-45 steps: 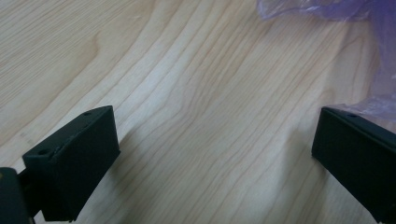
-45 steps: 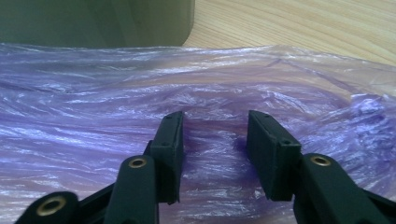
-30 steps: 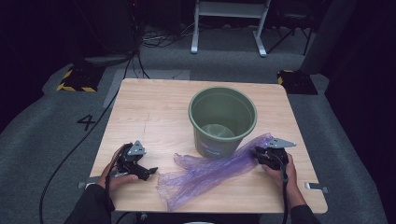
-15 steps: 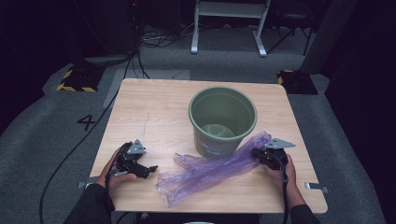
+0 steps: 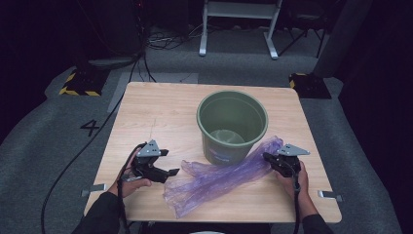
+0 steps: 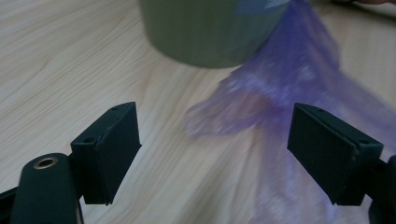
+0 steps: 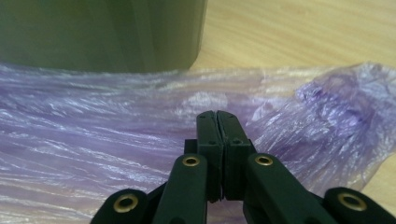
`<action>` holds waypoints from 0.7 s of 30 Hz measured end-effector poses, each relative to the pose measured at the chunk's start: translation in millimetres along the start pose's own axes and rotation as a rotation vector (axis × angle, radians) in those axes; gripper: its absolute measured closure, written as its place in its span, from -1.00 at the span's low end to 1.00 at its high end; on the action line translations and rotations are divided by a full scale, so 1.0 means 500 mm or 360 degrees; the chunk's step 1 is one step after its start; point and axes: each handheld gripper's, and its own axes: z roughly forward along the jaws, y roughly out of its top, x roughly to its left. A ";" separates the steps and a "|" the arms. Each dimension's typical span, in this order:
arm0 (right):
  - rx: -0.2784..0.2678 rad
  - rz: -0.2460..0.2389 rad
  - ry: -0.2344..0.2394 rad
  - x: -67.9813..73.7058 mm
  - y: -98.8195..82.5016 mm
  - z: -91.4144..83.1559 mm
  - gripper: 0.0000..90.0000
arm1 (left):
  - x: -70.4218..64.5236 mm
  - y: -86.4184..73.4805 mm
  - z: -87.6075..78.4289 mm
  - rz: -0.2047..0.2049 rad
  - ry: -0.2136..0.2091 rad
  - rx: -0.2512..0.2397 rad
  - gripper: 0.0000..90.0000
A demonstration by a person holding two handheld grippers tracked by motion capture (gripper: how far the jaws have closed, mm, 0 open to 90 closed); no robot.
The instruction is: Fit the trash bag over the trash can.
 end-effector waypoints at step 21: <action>-0.0366 -0.0159 -0.0069 0.049 0.046 -0.056 0.99 | -0.080 -0.009 0.160 0.0257 -0.0100 0.0396 -0.39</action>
